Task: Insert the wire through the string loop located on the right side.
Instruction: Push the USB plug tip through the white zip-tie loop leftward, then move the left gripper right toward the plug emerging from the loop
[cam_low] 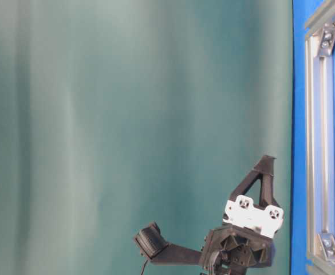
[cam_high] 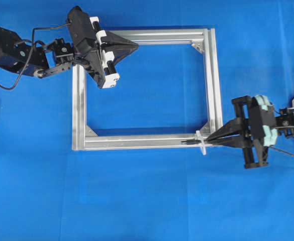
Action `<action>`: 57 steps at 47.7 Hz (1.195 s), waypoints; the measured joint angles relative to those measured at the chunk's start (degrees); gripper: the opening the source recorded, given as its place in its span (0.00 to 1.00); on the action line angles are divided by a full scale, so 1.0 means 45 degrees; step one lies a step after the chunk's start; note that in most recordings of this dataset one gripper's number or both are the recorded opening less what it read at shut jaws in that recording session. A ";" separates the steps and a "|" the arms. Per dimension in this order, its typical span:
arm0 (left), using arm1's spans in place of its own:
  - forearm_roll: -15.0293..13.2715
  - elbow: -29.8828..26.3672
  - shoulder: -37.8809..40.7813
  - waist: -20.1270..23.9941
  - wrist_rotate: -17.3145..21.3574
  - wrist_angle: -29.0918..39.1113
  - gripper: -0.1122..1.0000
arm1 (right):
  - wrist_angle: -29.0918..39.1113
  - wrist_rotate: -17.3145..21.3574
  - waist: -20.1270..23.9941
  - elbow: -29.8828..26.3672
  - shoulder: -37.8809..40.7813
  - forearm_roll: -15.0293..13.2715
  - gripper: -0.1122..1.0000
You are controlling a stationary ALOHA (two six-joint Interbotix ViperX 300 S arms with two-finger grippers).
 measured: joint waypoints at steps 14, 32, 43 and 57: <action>0.0000 0.0000 0.0000 0.0000 -0.0195 0.0000 0.10 | 0.0000 0.0000 -0.0020 -0.0313 0.0293 0.0020 0.07; 0.0000 0.0000 0.0000 -0.1289 -0.0273 0.0000 0.10 | 0.0000 0.0000 0.0000 -0.0313 0.0293 0.0020 0.07; 0.0000 0.0000 0.0000 -0.3340 -0.0527 0.0000 0.10 | 0.0000 0.0000 -0.0020 -0.0313 0.0293 0.0020 0.07; 0.0000 -0.0020 0.0000 -0.5410 -0.1211 0.0020 0.10 | 0.0000 0.0000 -0.0020 -0.0313 0.0293 0.0000 0.07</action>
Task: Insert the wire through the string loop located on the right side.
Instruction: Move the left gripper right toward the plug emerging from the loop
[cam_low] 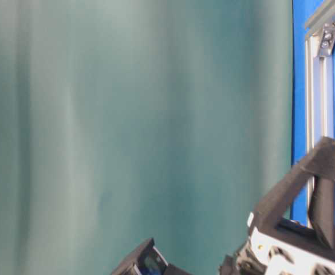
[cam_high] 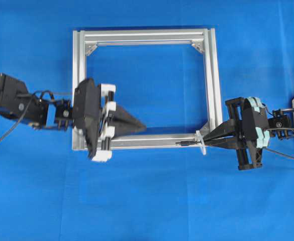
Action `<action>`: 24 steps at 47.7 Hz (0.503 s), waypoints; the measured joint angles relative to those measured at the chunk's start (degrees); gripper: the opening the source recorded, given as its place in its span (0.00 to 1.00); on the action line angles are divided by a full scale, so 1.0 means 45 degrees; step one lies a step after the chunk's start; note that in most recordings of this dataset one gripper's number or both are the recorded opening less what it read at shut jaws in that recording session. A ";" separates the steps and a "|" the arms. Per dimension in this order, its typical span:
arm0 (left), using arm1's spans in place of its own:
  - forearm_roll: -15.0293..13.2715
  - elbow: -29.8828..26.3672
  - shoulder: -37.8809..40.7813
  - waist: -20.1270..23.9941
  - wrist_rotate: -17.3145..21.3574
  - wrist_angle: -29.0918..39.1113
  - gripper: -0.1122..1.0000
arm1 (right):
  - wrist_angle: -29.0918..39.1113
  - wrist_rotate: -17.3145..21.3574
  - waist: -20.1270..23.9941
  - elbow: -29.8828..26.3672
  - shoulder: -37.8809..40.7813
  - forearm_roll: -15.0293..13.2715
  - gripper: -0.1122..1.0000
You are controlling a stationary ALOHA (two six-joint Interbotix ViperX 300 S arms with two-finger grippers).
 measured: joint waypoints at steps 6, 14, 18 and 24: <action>-0.0020 0.0000 0.0000 -0.0254 -0.0098 0.0059 0.10 | 0.0000 0.0000 0.0000 0.0000 0.0000 0.0020 0.07; 0.0000 -0.0137 0.0000 -0.0254 -0.0137 0.0156 0.10 | 0.0000 0.0020 0.0000 0.0000 0.0000 0.0000 0.07; 0.0000 -0.0410 0.0020 -0.0234 -0.0098 0.0176 0.10 | 0.0000 0.0000 0.0000 0.0000 0.0000 0.0020 0.07; -0.0020 -0.0977 0.0215 -0.0254 -0.0117 0.0469 0.10 | 0.0000 0.0000 0.0020 0.0000 0.0000 0.0000 0.07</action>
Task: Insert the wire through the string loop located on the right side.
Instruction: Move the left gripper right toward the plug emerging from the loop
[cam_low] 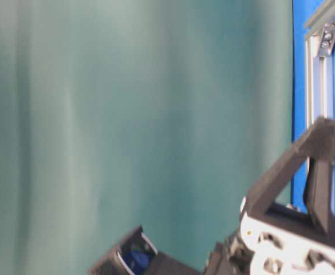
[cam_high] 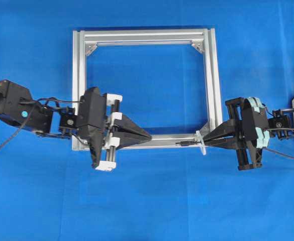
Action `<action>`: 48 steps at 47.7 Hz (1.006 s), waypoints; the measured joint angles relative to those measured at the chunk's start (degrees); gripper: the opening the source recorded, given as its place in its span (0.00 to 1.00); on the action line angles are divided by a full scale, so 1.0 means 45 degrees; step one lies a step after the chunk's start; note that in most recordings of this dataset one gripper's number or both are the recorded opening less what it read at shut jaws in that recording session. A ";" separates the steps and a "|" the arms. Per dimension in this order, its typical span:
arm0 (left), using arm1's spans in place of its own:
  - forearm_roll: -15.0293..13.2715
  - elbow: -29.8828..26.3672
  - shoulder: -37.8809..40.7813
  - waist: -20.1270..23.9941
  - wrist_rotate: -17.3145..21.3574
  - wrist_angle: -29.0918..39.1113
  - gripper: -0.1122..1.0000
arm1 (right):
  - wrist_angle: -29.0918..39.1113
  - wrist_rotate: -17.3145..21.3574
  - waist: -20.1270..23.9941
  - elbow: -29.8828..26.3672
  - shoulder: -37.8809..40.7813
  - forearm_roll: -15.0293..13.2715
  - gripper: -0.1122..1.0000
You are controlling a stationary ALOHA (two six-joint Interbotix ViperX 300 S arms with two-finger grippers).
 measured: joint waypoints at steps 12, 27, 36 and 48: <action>0.0000 -0.2324 0.0957 0.0156 0.0117 0.1758 0.10 | 0.0000 0.0000 -0.0020 -0.0020 0.0000 0.0000 0.07; 0.0020 -0.4922 0.2031 0.0332 0.0137 0.3906 0.10 | 0.0000 0.0000 -0.0020 -0.0020 0.0000 0.0000 0.07; 0.0020 -0.5117 0.2109 0.0332 0.0137 0.4121 0.10 | 0.0000 0.0000 0.0000 -0.0020 0.0000 0.0000 0.07; 0.0020 -0.5098 0.2109 0.0332 0.0137 0.4180 0.16 | 0.0000 0.0000 -0.0020 -0.0020 0.0000 0.0000 0.07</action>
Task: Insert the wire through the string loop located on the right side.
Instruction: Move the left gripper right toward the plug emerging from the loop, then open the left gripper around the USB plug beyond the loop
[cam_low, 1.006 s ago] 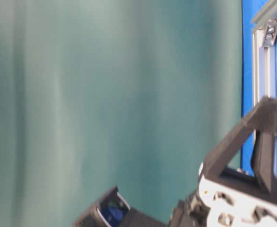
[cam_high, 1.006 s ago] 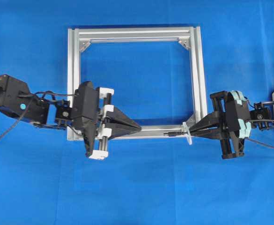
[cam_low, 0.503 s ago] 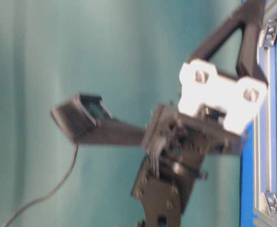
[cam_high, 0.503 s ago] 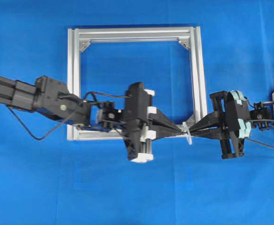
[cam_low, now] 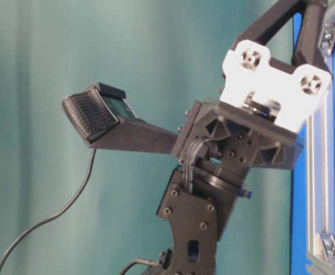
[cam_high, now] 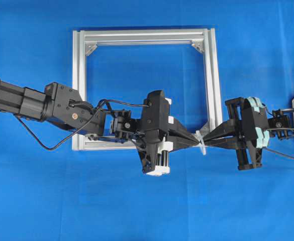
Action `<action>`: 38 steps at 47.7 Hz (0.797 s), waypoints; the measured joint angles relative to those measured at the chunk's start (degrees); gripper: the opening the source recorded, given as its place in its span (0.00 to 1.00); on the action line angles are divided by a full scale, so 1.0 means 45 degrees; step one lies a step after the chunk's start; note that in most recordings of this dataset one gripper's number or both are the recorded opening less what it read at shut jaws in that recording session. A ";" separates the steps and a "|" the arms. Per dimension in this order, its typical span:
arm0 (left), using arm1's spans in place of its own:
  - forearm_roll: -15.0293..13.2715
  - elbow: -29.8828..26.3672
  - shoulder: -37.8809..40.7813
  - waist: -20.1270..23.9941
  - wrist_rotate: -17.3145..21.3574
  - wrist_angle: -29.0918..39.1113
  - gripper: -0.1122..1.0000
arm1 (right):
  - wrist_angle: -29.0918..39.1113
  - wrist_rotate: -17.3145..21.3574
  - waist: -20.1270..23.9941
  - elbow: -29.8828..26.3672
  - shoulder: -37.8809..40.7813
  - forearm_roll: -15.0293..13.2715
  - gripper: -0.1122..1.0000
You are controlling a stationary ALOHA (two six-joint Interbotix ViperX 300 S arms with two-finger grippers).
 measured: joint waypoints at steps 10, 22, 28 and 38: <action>-0.0020 -0.0020 0.0000 -0.0059 -0.0117 0.0020 0.67 | 0.0000 0.0000 0.0000 0.0000 0.0000 0.0000 0.07; -0.0020 -0.0020 0.0000 -0.0117 -0.0137 0.0078 0.82 | 0.0000 0.0000 0.0000 0.0000 0.0000 0.0020 0.07; 0.0000 -0.0020 0.0156 -0.0117 -0.0117 0.0137 0.82 | 0.0000 0.0020 0.0000 -0.0020 0.0000 0.0000 0.07; 0.0000 -0.0078 0.1035 -0.0195 -0.0137 0.0098 0.83 | 0.0000 0.0020 0.0000 -0.0020 0.0000 0.0020 0.07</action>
